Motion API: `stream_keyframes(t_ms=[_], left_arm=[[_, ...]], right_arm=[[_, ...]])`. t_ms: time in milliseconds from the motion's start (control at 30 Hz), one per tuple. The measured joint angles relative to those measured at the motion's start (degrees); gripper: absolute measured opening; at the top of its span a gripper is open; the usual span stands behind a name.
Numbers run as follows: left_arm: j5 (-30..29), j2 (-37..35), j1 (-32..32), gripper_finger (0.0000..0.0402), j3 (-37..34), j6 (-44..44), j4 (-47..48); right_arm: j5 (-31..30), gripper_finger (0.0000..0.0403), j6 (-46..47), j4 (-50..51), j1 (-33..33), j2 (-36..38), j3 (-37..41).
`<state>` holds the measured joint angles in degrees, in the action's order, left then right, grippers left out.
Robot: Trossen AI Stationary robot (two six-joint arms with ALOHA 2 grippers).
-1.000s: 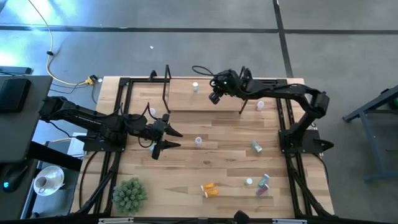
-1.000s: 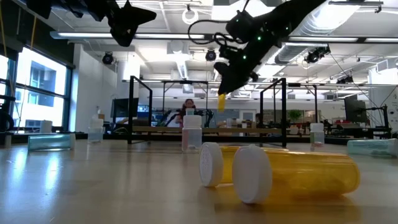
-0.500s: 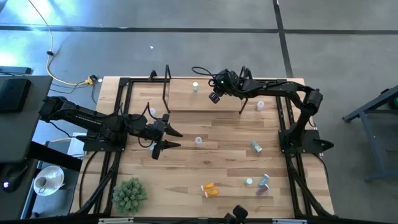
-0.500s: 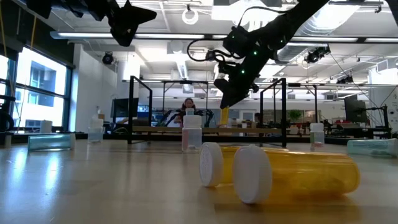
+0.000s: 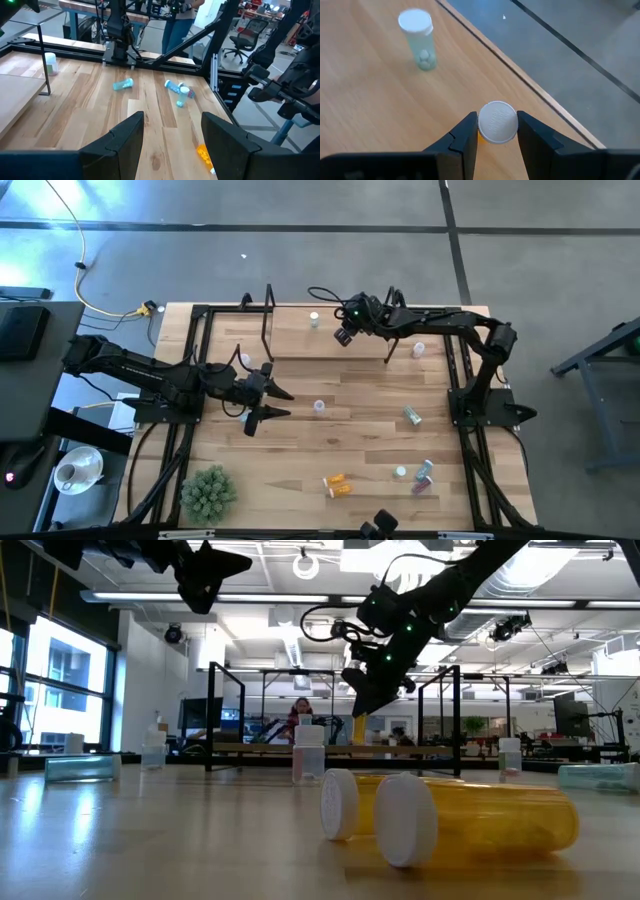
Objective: Pick and place medicine bottles onto shelf by color
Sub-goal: Put the top orange pill bottle on the shelf
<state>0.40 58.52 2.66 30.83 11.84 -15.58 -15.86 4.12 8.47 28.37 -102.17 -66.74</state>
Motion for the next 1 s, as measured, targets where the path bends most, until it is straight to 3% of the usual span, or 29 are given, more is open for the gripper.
stream_keyframes(t_ms=[633,1000], left_arm=[[0.0,0.0,0.0,0.0188,0.0,0.0,-0.1],[0.0,0.0,0.0,0.0188,0.0,0.0,-0.1]], right_arm=[[-0.1,0.0114,0.4,1.4,0.1,-0.3,0.0],[-0.2,0.0144,0.0,0.6,0.1,-0.3,0.0]])
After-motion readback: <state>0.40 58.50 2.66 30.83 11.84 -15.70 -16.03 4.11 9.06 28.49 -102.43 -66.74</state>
